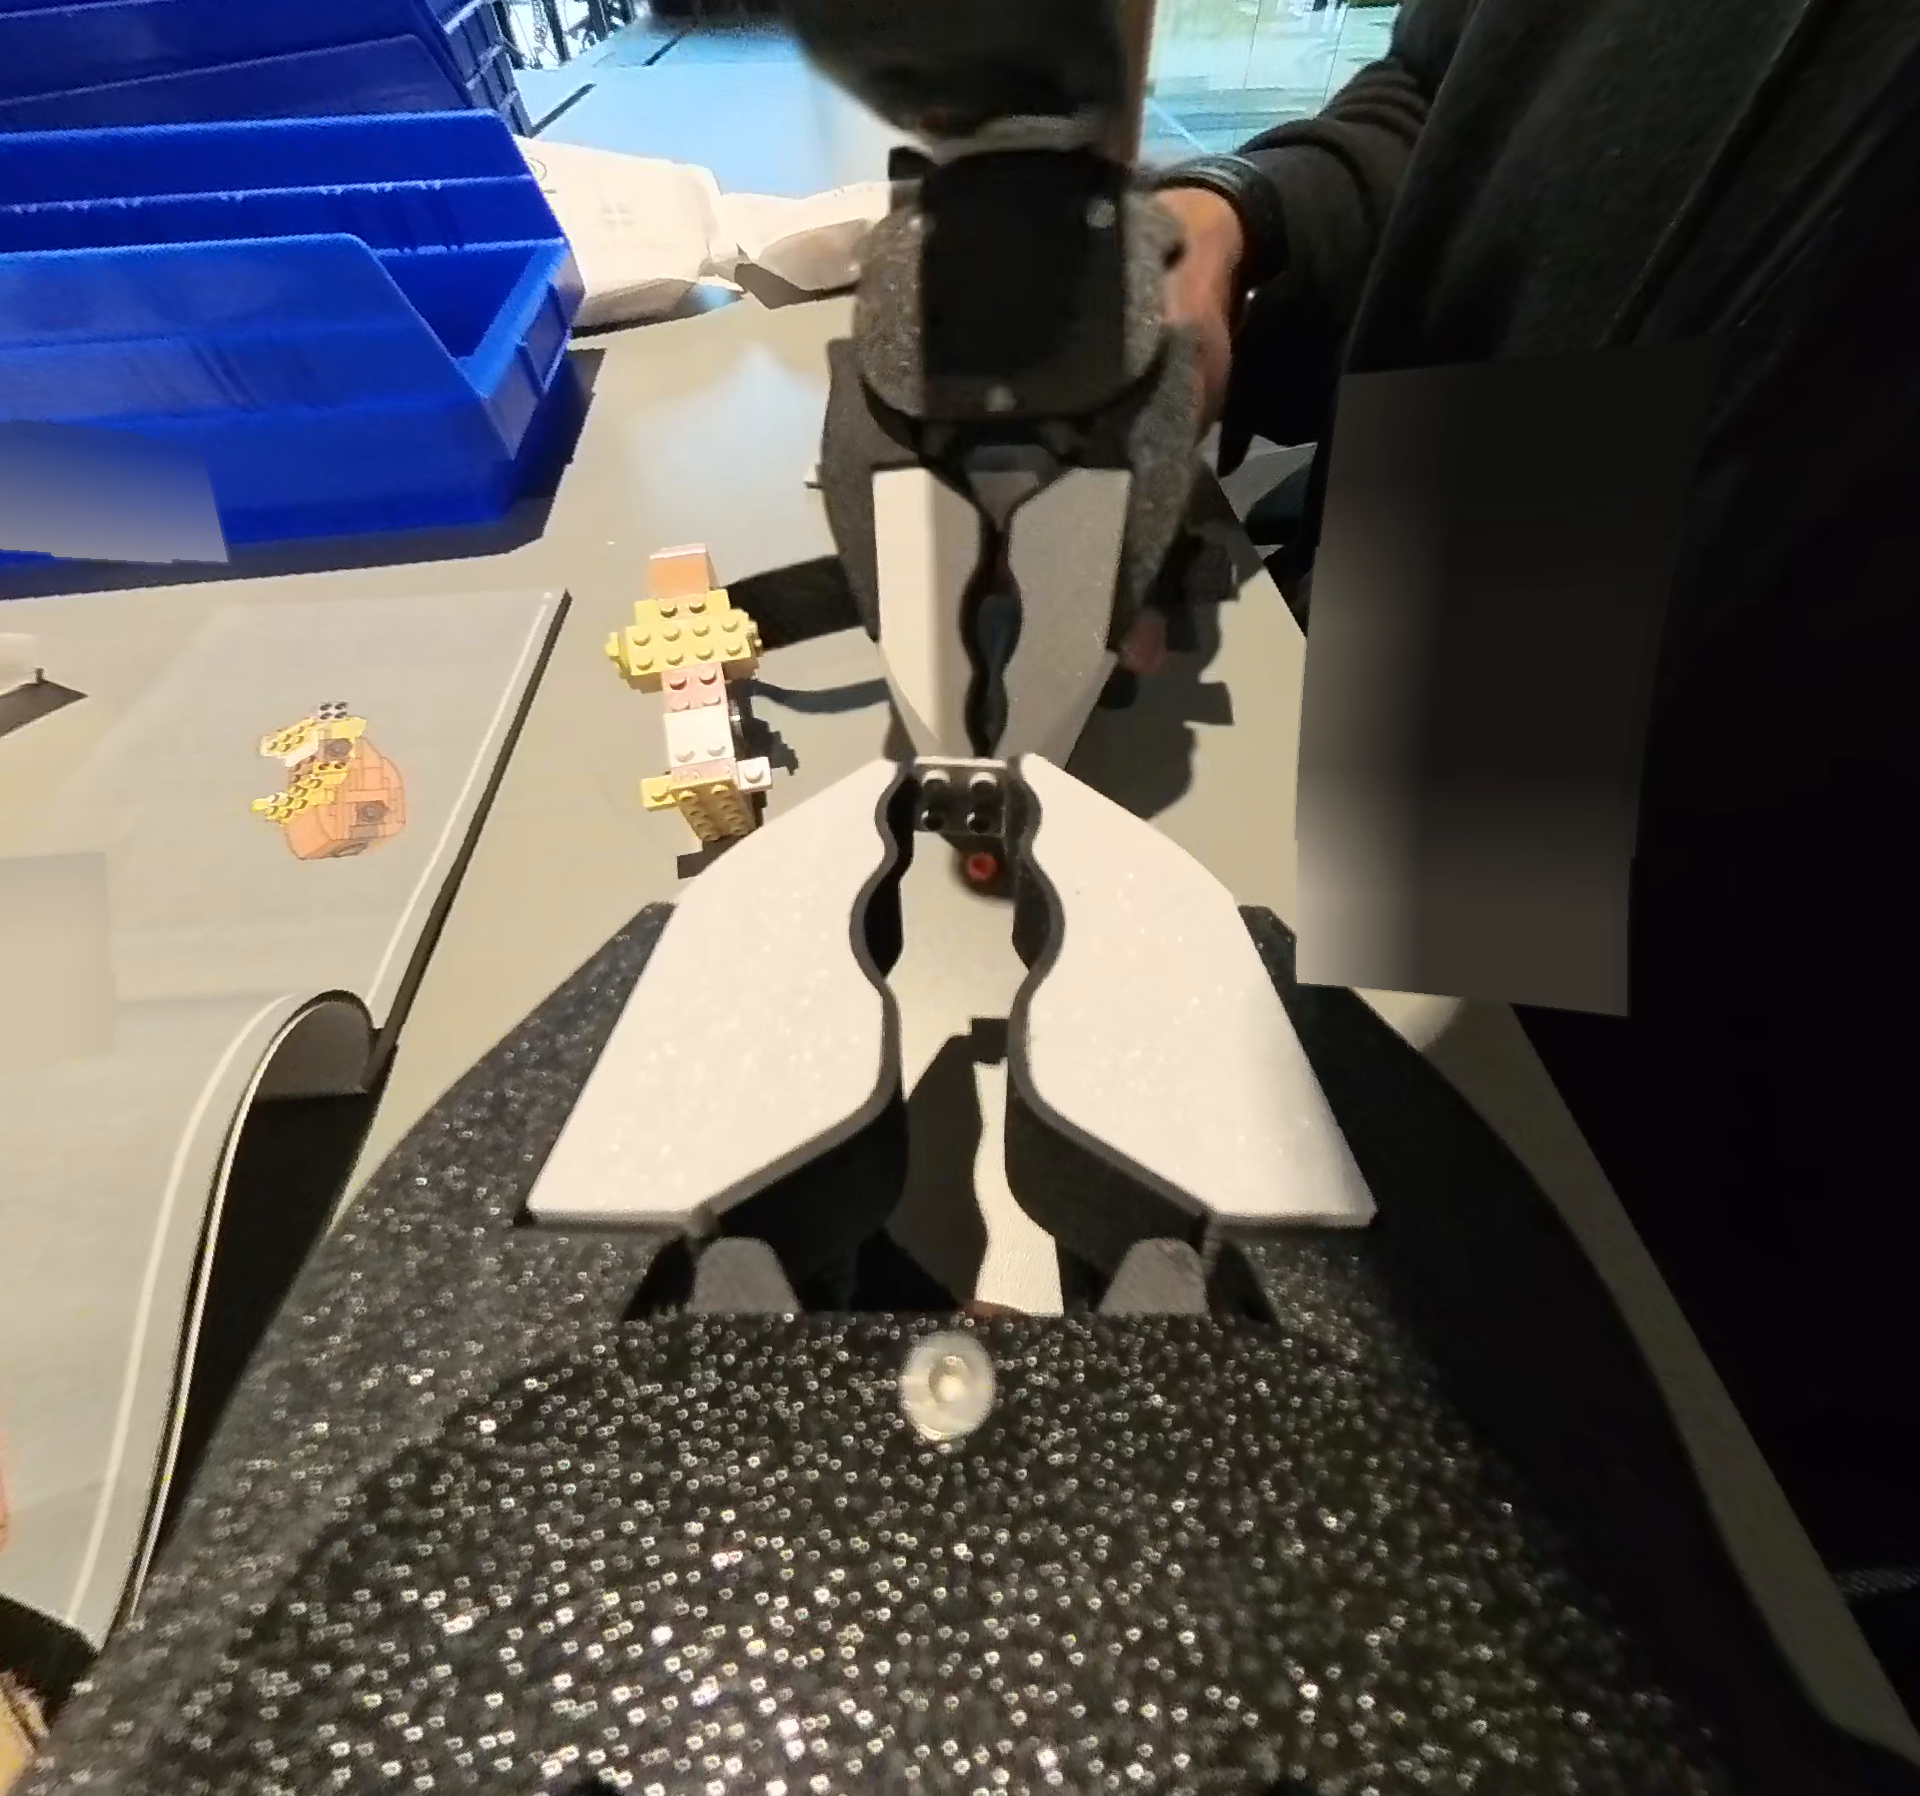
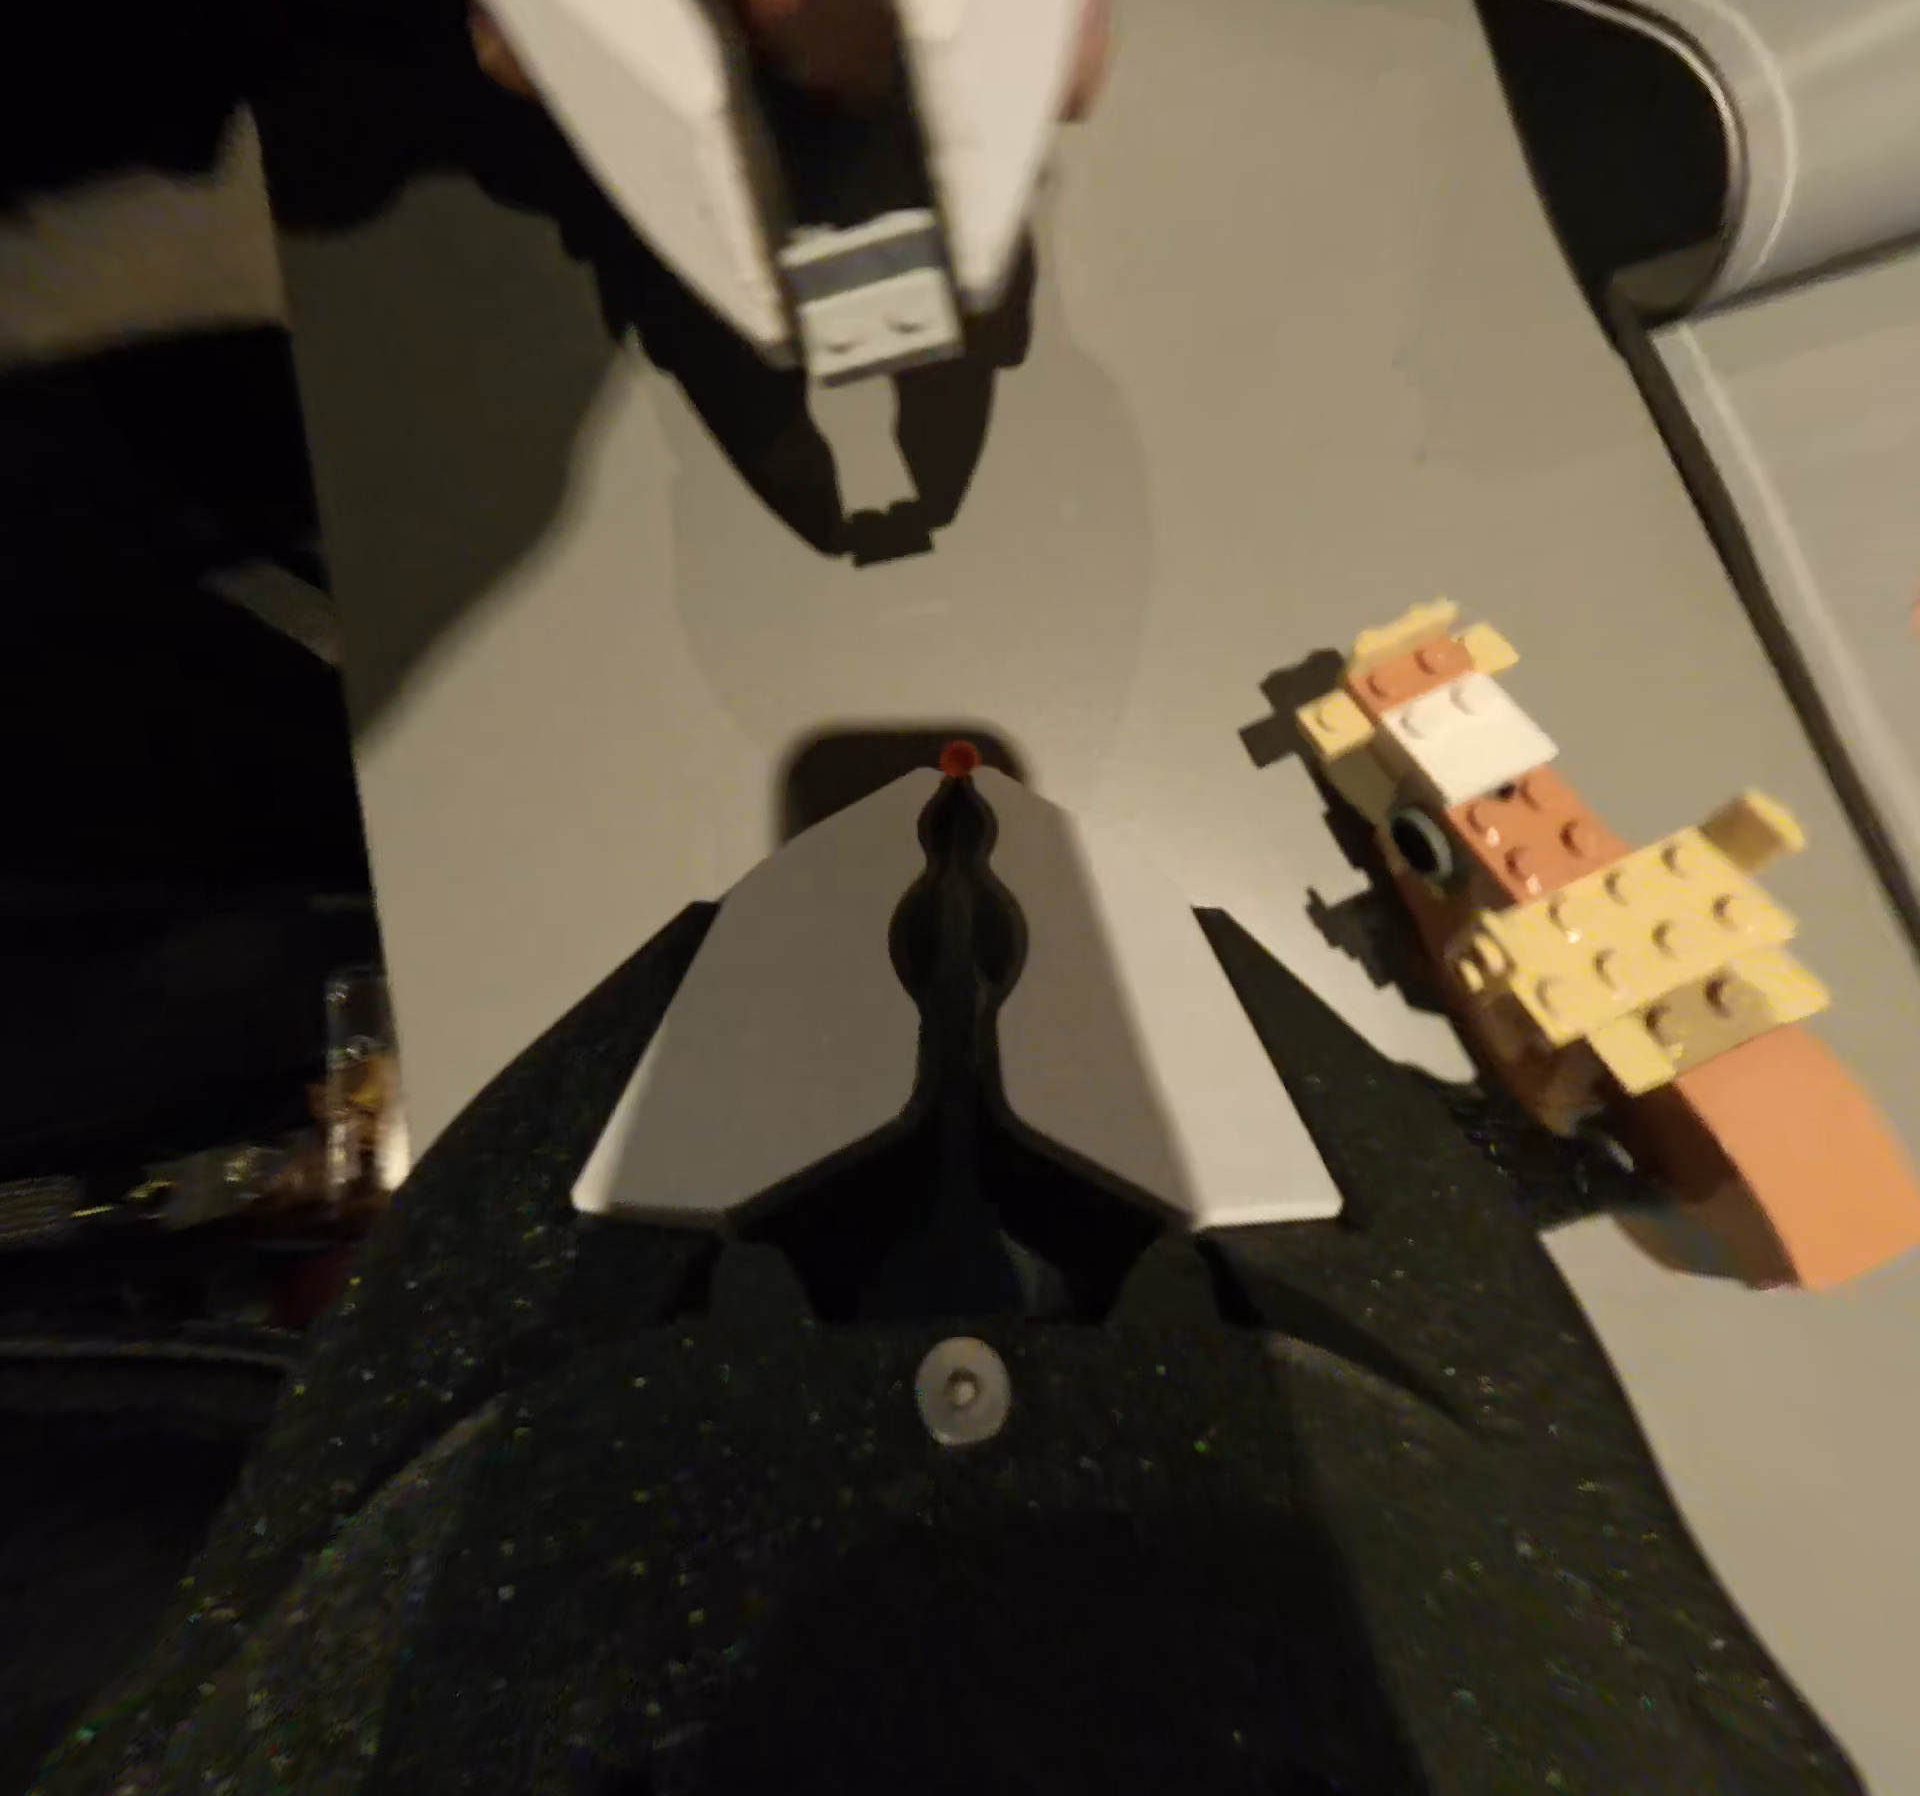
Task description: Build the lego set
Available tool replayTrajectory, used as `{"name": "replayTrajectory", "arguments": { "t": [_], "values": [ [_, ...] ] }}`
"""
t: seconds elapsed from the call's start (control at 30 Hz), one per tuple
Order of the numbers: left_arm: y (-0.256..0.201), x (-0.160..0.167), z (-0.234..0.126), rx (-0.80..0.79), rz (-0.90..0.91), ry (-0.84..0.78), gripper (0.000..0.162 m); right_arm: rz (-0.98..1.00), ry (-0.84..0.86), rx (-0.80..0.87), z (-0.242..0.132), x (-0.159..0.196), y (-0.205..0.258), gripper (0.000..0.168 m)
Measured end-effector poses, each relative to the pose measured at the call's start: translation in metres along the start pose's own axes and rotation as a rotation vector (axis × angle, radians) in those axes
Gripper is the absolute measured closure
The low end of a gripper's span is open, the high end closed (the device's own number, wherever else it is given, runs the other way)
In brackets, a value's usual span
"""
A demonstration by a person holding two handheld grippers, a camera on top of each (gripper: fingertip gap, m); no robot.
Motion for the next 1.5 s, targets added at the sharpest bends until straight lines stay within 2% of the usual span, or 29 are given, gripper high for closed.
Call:
{"name": "replayTrajectory", "arguments": {
  "t": [0.03,0.13,0.3,0.43,0.7,0.83,1.03,1.2,1.5],
  "values": [
    [0.000,0.000,0.000,0.000,0.001,0.001,0.146,0.034,-0.014,-0.008,-0.001,0.001,-0.002,0.168],
    [0.000,0.001,0.000,-0.001,0.003,0.007,0.146,0.050,-0.034,0.007,-0.005,0.003,-0.006,0.168],
    [-0.001,0.002,0.001,-0.001,0.006,0.019,0.146,-0.117,0.030,0.055,-0.001,-0.003,-0.002,0.163],
    [-0.001,0.003,0.001,-0.007,0.013,0.024,0.146,-0.154,0.062,0.023,0.005,-0.005,0.000,0.157],
    [-0.001,0.005,0.002,-0.014,0.016,0.043,0.146,-0.146,0.087,0.033,0.010,-0.004,-0.001,0.165],
    [0.002,0.007,0.004,-0.031,0.008,0.066,0.146,-0.011,0.026,-0.008,0.007,-0.002,-0.002,0.165],
    [0.012,0.022,0.016,-0.112,-0.034,0.229,0.146,0.387,-0.284,-0.151,-0.022,-0.007,-0.012,0.165],
    [0.016,0.043,0.031,-0.171,-0.044,0.439,0.146,0.449,-0.308,-0.148,-0.027,0.002,-0.015,0.165],
    [0.011,0.043,0.031,-0.176,0.006,0.432,0.144,0.522,-0.386,-0.215,-0.031,0.001,-0.016,0.165]
  ]
}}
Point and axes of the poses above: each gripper's, where its closed fingertips meet, z out along the fingers, x out of its underside, y = z × x across the jaws, the point moved 4 cm from there along -z, back along the fingers, and after that the axes turned 12 degrees about -z, right-handed, at the moved point
